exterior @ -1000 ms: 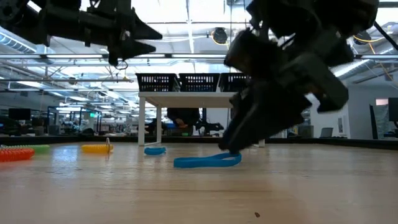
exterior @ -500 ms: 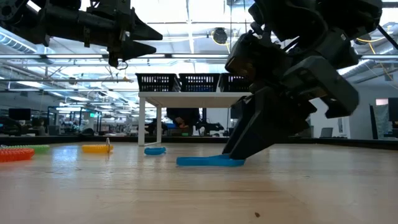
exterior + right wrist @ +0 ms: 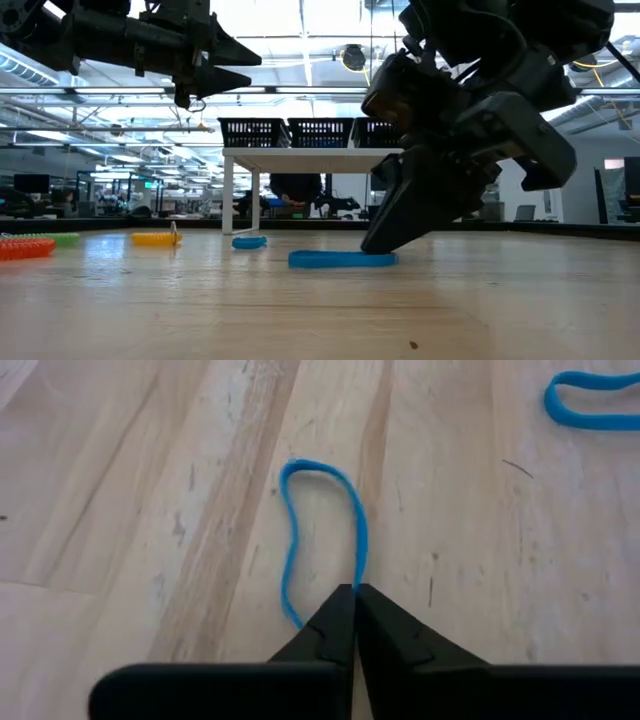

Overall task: Pick & Place Office Desk Supplies
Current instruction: Put the blue rubber band into the middle black bin

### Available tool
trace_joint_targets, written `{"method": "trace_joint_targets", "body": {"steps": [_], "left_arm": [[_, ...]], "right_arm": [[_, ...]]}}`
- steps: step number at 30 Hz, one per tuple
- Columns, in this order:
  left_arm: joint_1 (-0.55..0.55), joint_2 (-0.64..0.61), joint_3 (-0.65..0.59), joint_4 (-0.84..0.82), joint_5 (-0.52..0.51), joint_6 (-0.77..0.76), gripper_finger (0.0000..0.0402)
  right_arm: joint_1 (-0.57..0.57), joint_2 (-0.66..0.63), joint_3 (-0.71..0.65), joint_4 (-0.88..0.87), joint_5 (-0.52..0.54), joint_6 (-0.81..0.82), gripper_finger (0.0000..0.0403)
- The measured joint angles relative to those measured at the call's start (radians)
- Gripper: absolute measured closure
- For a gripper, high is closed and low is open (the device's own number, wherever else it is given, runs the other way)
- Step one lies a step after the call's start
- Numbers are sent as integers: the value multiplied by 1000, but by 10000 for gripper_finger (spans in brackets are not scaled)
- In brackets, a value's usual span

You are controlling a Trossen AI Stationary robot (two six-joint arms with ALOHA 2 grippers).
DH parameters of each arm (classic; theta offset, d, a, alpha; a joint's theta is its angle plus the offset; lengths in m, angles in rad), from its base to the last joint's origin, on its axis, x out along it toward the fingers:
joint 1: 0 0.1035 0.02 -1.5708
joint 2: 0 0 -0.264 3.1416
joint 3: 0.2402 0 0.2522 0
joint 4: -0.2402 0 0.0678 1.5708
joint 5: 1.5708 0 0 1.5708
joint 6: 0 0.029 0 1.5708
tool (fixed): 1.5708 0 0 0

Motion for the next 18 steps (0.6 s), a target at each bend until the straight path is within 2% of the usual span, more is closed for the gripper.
{"method": "trace_joint_targets", "body": {"steps": [9,18], "left_arm": [[0,0,0,0,0,0,156],[0,0,0,0,-1,1,156]], "right_arm": [[0,-21,-2,-3,1,-107,402],[-11,-171,-2,-20,4,-232,402]]}}
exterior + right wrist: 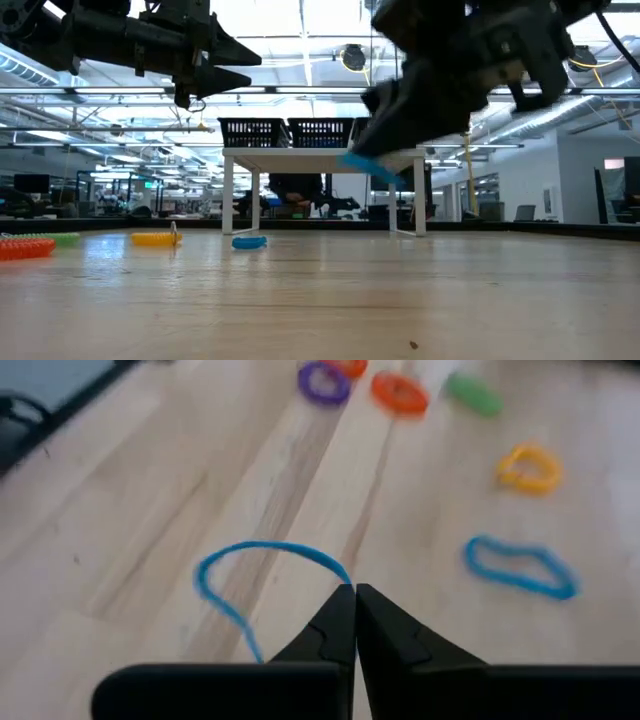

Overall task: Pick & Place Office Desk Supplies
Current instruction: Put the blue rubber band into the middle black bin

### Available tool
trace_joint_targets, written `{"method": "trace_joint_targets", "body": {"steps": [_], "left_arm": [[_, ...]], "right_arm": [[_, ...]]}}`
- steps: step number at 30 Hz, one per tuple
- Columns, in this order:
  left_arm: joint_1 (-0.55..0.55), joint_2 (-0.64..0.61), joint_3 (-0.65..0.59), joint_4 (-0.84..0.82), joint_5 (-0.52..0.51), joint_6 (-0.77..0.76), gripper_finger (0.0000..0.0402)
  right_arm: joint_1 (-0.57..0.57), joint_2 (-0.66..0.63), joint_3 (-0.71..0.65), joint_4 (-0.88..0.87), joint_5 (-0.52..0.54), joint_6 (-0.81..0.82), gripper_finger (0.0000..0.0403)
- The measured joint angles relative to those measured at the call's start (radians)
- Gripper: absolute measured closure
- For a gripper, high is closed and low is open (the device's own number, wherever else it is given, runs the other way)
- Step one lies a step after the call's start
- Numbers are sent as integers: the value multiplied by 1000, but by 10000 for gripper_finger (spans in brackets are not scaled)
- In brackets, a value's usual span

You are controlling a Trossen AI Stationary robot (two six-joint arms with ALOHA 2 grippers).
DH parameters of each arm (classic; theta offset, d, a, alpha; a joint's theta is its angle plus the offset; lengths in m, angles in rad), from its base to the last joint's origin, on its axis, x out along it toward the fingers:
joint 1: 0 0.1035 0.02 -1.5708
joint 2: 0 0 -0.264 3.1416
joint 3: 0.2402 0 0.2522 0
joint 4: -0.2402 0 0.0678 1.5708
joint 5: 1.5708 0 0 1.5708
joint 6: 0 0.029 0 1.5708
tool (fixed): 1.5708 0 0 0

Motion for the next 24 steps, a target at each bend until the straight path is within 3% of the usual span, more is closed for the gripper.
{"method": "trace_joint_targets", "body": {"steps": [12,24], "left_arm": [[0,0,0,0,0,1,156],[1,0,1,0,0,1,156]], "right_arm": [[-67,-151,0,-14,-86,-104,403],[-213,-168,0,62,-87,-122,403]]}}
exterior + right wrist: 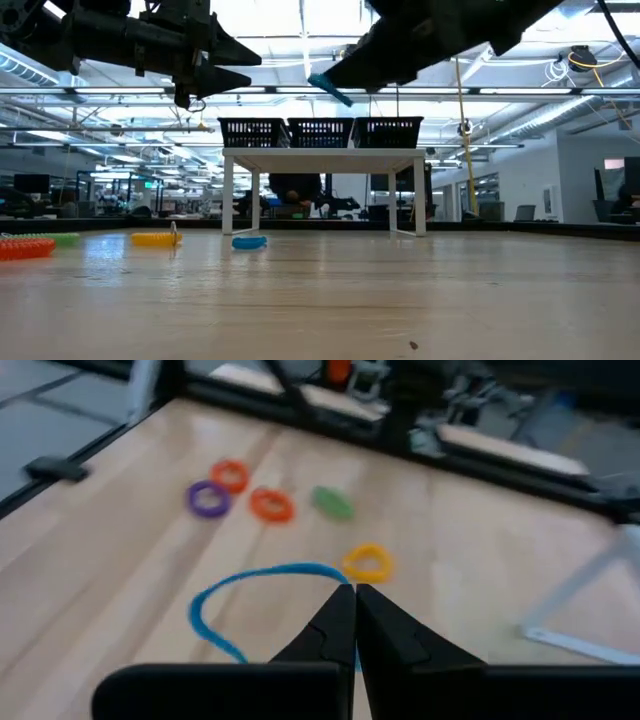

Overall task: Pick & Place Office Desk Supplies
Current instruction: Put the blue rubber band into the middle black bin

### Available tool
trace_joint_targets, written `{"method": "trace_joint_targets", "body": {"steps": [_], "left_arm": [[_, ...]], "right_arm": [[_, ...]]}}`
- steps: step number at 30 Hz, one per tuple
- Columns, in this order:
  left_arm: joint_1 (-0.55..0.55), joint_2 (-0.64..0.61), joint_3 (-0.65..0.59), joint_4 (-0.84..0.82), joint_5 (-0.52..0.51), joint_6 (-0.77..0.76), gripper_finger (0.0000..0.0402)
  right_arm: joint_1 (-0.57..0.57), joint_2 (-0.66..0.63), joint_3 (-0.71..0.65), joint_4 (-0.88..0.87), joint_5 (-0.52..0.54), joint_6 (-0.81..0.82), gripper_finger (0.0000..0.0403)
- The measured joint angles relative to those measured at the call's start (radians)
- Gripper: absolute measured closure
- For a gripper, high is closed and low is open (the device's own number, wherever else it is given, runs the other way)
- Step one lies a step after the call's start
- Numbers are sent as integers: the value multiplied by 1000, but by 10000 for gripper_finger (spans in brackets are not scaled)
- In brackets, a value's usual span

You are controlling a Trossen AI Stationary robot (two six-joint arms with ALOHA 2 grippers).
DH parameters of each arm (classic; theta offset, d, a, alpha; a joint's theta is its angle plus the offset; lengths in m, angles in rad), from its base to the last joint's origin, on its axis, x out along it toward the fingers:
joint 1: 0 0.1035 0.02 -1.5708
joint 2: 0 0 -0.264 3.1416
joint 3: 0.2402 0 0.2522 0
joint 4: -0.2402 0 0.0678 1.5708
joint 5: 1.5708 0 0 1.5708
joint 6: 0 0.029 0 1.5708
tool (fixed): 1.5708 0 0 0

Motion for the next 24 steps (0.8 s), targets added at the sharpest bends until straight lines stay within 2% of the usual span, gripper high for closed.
{"method": "trace_joint_targets", "body": {"steps": [4,9,24], "left_arm": [[0,0,0,0,0,0,156],[0,0,0,0,0,0,156],[0,0,0,0,0,0,156]], "right_arm": [[-61,0,0,76,-4,-3,403],[-156,0,0,185,-105,12,403],[-421,0,0,378,-101,19,403]]}}
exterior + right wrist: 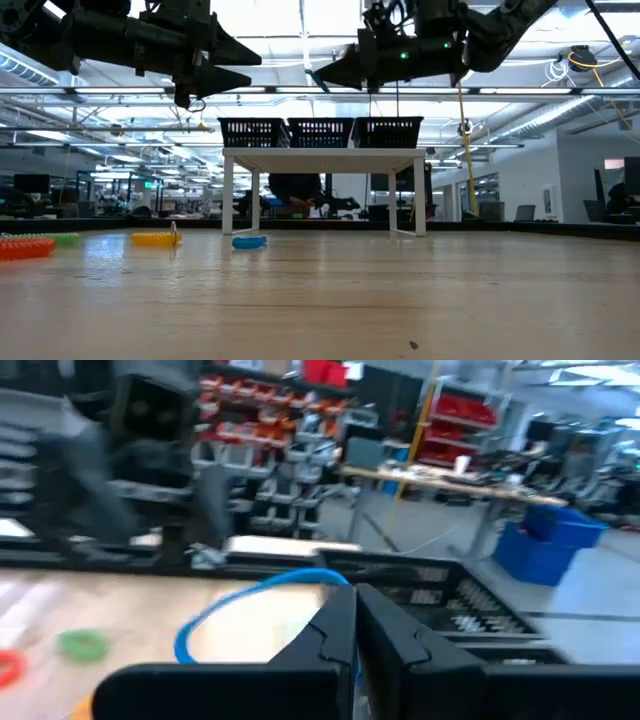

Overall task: Pick & Place Office Desk Supplies
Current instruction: Put the blue rubber band into the middle black bin

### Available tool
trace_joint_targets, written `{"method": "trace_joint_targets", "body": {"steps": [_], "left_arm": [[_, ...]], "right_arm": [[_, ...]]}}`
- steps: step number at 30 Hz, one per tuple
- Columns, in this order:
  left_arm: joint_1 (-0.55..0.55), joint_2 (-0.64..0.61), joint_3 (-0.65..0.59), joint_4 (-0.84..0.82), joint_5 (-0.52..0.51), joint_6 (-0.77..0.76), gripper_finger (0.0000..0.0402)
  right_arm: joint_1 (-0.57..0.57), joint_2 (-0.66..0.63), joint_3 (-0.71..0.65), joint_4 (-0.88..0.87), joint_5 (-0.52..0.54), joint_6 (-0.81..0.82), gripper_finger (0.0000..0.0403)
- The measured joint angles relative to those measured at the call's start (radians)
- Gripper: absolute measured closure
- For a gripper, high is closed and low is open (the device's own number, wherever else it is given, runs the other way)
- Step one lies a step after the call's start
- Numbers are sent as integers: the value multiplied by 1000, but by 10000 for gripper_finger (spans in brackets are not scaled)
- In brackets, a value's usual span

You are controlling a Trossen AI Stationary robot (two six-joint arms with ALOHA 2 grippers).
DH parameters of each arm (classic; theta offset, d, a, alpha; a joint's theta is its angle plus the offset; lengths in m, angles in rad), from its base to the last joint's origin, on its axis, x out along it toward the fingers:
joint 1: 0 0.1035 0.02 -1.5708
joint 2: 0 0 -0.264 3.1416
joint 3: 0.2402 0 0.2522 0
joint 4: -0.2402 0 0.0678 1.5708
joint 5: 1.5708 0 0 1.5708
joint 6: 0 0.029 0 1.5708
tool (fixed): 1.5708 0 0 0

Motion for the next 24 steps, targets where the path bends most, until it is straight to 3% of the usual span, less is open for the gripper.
{"method": "trace_joint_targets", "body": {"steps": [9,16,20,24], "left_arm": [[0,0,0,0,0,0,156],[0,0,0,0,0,0,156],[0,0,0,0,0,0,156],[0,0,0,0,0,0,156]], "right_arm": [[-111,0,0,23,5,11,403],[-130,1,0,23,5,4,401],[-129,1,0,16,5,2,373],[-129,1,0,-4,12,9,316]]}}
